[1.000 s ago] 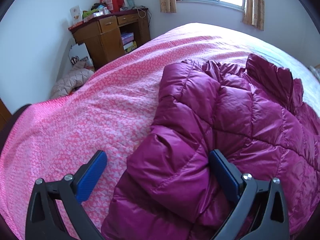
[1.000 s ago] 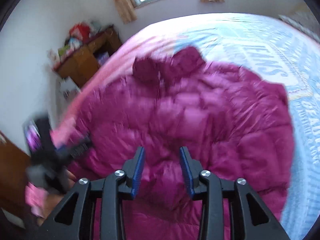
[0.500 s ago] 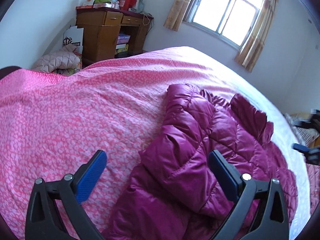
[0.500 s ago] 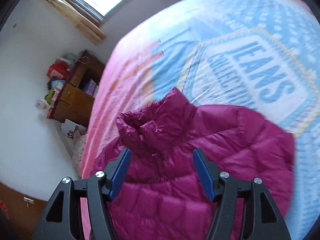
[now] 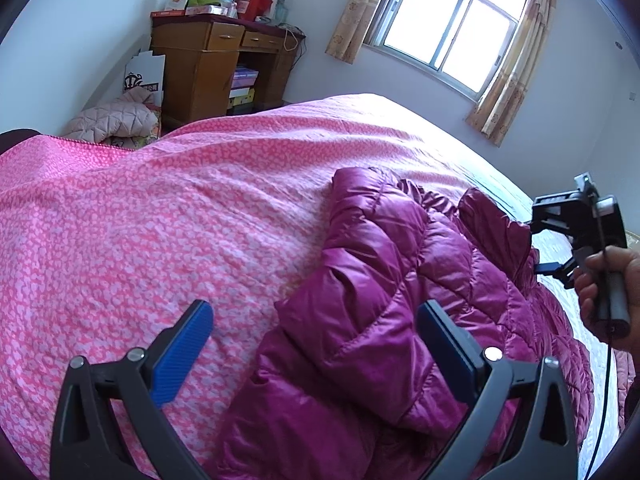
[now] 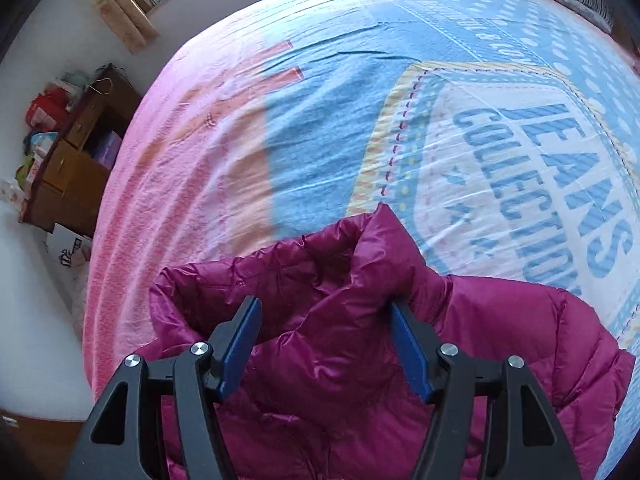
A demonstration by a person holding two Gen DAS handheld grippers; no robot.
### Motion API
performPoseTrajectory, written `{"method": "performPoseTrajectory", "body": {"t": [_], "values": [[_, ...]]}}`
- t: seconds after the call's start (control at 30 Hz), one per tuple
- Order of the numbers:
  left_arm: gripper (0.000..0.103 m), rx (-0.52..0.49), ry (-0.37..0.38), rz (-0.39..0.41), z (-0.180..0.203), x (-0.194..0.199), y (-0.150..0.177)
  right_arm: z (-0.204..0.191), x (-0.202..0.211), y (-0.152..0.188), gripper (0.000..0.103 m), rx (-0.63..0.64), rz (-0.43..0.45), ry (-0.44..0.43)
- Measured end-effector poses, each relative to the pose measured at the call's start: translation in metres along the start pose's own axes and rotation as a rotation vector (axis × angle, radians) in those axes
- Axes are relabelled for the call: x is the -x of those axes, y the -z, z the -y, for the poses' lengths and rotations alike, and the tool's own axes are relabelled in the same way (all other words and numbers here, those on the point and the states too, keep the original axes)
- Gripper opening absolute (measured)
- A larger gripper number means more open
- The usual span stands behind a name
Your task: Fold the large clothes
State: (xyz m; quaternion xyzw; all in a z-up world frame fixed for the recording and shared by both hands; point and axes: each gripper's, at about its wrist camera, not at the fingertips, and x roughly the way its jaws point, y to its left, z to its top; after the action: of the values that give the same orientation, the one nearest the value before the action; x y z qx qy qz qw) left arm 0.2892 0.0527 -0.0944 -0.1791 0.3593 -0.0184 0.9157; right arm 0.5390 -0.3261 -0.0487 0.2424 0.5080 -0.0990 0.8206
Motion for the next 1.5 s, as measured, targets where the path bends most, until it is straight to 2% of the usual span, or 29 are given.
{"method": "performPoseTrajectory", "body": {"t": [0.1,0.2,0.23,0.3,0.37,0.53,0.63,0.73,0.8,0.87,0.93,0.97,1.0,1.07,1.13,1.27,1.3,1.33,1.37,1.4,1.5], "values": [[0.103,-0.005,-0.004,0.000,0.001,0.000,0.000,0.001,-0.008,0.000,0.065,0.003,-0.030,0.014],[0.103,-0.008,-0.006,0.001,0.001,0.000,0.001,0.004,-0.004,0.006,0.064,0.020,-0.035,-0.013],[0.103,-0.008,-0.007,0.000,0.001,-0.001,0.001,0.006,0.000,0.008,0.061,0.031,-0.029,-0.026],[0.103,-0.011,-0.010,0.000,0.002,-0.002,0.001,0.008,0.011,0.012,0.039,0.059,-0.027,-0.044],[0.103,-0.013,-0.012,-0.001,0.002,-0.003,0.001,0.016,0.024,0.016,0.031,0.088,-0.028,-0.063],[0.103,-0.016,-0.018,-0.002,0.003,-0.004,0.002,0.038,0.048,0.033,0.020,0.162,-0.035,-0.068],[0.103,-0.019,-0.023,-0.004,0.004,-0.005,0.002,0.057,0.049,0.045,0.013,0.178,-0.052,-0.066],[0.103,-0.026,-0.033,-0.006,0.005,-0.006,0.002,0.083,0.046,0.056,0.013,0.128,-0.052,-0.141],[0.103,-0.030,-0.040,-0.007,0.007,-0.007,0.002,0.096,0.044,0.059,0.013,0.078,-0.035,-0.218],[0.103,-0.032,-0.043,-0.008,0.007,-0.008,0.002,0.107,0.042,0.058,0.013,0.010,-0.011,-0.331],[0.103,-0.033,-0.046,-0.008,0.009,-0.009,0.002,0.118,0.040,0.055,0.015,-0.090,-0.002,-0.437],[0.103,-0.034,-0.048,-0.009,0.009,-0.009,0.002,0.122,0.038,0.053,0.028,-0.135,0.001,-0.467],[0.103,-0.037,-0.052,-0.010,0.009,-0.010,0.003,0.122,0.037,0.050,0.053,-0.151,0.004,-0.479],[0.103,-0.041,-0.058,-0.011,0.010,-0.010,0.003,0.118,0.038,0.046,0.074,-0.139,0.031,-0.486],[0.103,-0.041,-0.058,-0.011,0.011,-0.011,0.003,0.110,0.038,0.041,0.074,-0.116,0.044,-0.474],[0.103,-0.042,-0.059,-0.012,0.011,-0.011,0.003,0.088,0.028,0.033,0.074,-0.028,0.009,-0.414],[0.103,-0.042,-0.059,-0.012,0.011,-0.011,0.003,0.082,0.028,0.034,0.071,0.007,0.006,-0.401],[0.103,-0.042,-0.059,-0.012,0.011,-0.011,0.003,0.078,0.028,0.035,0.059,0.037,0.012,-0.382],[0.103,-0.042,-0.060,-0.014,0.011,-0.011,0.003,0.071,0.030,0.039,0.019,0.099,0.020,-0.326],[0.103,-0.043,-0.062,-0.015,0.012,-0.012,0.003,0.069,0.031,0.041,0.013,0.137,0.028,-0.294],[0.103,-0.042,-0.064,-0.020,0.013,-0.013,0.003,0.066,0.055,0.059,0.012,0.276,0.113,-0.220]]}}
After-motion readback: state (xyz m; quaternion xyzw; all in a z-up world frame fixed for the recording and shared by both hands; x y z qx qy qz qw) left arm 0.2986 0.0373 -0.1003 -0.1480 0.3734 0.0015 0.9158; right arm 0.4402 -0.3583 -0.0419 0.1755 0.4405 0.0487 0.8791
